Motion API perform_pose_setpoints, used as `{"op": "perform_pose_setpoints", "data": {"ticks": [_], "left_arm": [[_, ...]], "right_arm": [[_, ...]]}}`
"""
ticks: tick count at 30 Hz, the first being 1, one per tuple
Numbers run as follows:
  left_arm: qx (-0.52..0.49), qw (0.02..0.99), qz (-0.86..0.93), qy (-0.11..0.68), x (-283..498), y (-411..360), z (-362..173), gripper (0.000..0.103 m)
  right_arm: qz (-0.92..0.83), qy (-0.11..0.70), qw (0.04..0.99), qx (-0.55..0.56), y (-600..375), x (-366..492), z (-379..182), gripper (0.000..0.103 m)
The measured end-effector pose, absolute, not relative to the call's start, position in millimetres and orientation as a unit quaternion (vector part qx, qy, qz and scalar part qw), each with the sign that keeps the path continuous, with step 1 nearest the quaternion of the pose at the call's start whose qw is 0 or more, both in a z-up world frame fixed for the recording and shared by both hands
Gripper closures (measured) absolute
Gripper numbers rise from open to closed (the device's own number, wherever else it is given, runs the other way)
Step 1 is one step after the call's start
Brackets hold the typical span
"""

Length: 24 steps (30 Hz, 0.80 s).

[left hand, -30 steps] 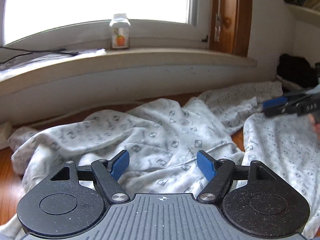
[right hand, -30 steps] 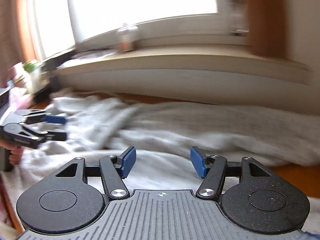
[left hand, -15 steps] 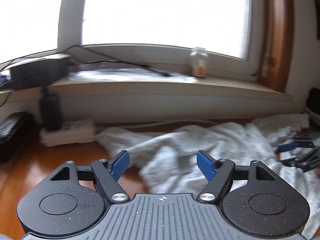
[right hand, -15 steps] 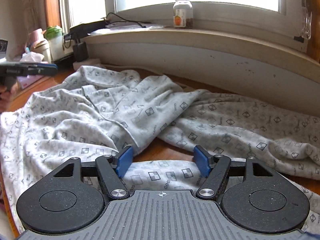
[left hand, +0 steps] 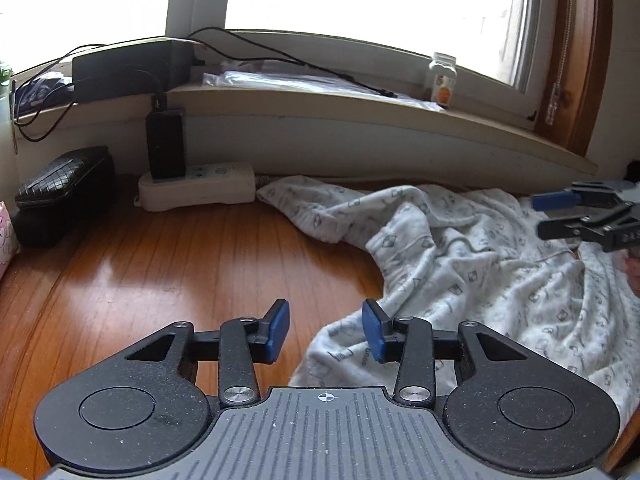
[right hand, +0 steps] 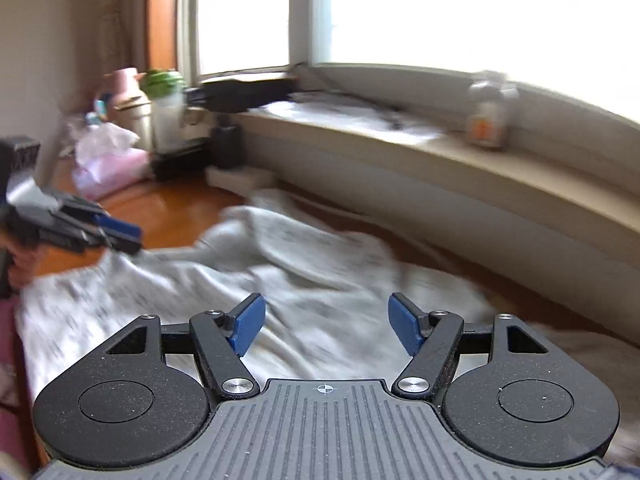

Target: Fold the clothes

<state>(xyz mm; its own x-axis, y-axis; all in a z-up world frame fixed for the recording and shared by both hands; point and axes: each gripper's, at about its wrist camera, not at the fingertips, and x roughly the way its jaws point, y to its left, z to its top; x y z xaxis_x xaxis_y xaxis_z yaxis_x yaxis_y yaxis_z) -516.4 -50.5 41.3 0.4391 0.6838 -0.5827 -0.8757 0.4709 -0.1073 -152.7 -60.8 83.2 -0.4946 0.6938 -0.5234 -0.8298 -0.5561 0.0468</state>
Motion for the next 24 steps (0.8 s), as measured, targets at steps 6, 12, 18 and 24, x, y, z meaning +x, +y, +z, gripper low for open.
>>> {"op": "perform_pose_setpoints", "data": {"ticks": [6,12,18,24], "left_arm": [[-0.197,0.836,0.442,0.258,-504,-67,39,0.062],[-0.195,0.843,0.434,0.250,-502,-74,45,0.084],[-0.187,0.853,0.428,0.232,-501,-79,60,0.085],[-0.185,0.858,0.432,0.207,-499,-69,76,0.082]], "right_arm": [[0.863,0.204,0.393,-0.245,-8,-241,71,0.052],[0.855,0.191,0.394,-0.276,-2,-281,60,0.068],[0.863,0.196,0.404,-0.231,-15,-241,74,0.094],[0.863,0.207,0.427,-0.172,-46,-172,90,0.094]]}}
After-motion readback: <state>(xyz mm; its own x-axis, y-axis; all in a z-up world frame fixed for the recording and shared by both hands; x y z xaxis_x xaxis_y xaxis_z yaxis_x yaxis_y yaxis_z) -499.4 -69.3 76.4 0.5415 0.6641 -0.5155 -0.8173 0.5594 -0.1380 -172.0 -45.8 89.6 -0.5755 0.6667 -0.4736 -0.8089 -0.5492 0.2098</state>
